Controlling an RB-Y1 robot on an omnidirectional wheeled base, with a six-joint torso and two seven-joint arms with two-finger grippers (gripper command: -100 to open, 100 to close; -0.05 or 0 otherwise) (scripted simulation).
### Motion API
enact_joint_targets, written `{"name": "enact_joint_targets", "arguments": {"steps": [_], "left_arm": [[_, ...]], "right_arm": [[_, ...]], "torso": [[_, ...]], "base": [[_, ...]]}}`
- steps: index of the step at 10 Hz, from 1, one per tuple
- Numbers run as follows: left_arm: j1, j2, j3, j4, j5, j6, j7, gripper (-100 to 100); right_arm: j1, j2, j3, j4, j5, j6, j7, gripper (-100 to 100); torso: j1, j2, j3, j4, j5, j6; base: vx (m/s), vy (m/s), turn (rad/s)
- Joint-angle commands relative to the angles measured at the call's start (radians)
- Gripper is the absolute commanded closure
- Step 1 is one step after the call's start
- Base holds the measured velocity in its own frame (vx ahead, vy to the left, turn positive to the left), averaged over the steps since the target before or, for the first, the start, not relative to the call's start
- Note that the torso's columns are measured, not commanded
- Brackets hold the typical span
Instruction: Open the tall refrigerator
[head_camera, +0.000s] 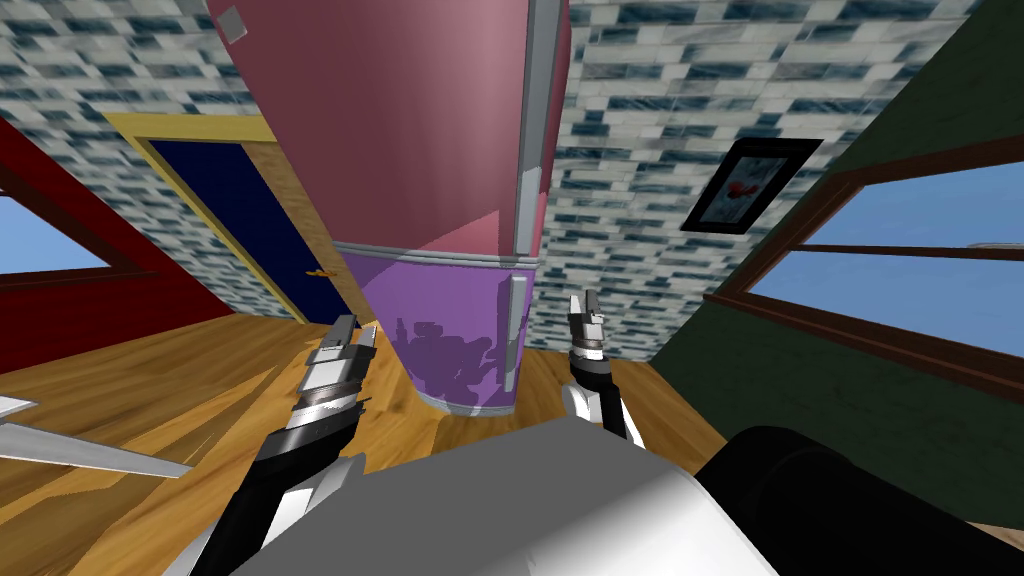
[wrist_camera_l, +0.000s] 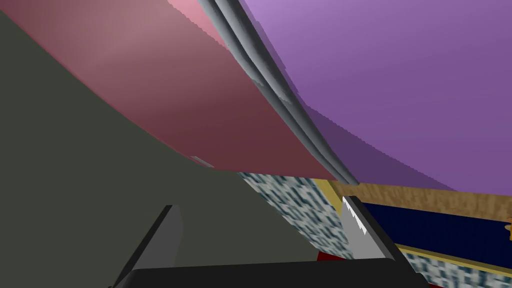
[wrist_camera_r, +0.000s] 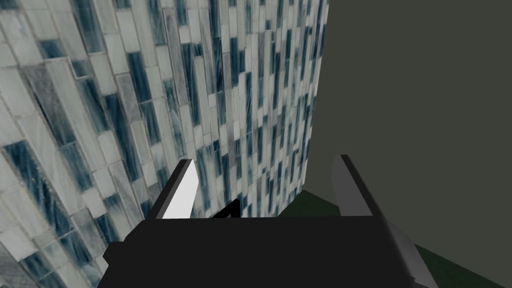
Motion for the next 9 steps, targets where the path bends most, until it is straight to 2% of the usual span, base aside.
{"name": "enact_joint_targets", "arguments": {"steps": [1,2,3,5,9], "left_arm": [[0.0,0.0,0.0,0.0,0.0,0.0,0.0,0],[0.0,0.0,0.0,0.0,0.0,0.0,0.0,0],[-0.019,0.036,0.0,-0.003,-0.005,0.021,0.001,-100],[-0.045,0.061,0.001,-0.01,-0.011,0.052,0.001,-100],[-0.122,0.088,0.003,-0.03,-0.03,0.141,0.004,-100]], "right_arm": [[0.0,0.0,0.0,0.0,0.0,0.0,0.0,0],[0.0,0.0,0.0,0.0,0.0,0.0,0.0,0],[0.0,0.0,0.0,0.0,0.0,0.0,0.0,0],[0.0,0.0,0.0,0.0,0.0,0.0,0.0,0],[0.0,0.0,0.0,0.0,0.0,0.0,0.0,0]], "torso": [[0.0,0.074,-0.148,0.074,0.0,0.0],[0.0,0.148,-0.295,0.148,0.0,0.0],[0.0,0.221,-0.443,0.221,0.0,0.0],[-0.001,0.265,-0.531,0.264,0.0,0.0],[0.0,0.268,-0.537,0.268,0.0,0.0]], "base": [[0.0,0.0,0.0],[0.0,0.0,0.0],[-0.002,-0.018,-0.033],[-0.01,-0.036,-0.036],[-0.012,-0.047,-0.041]]}}
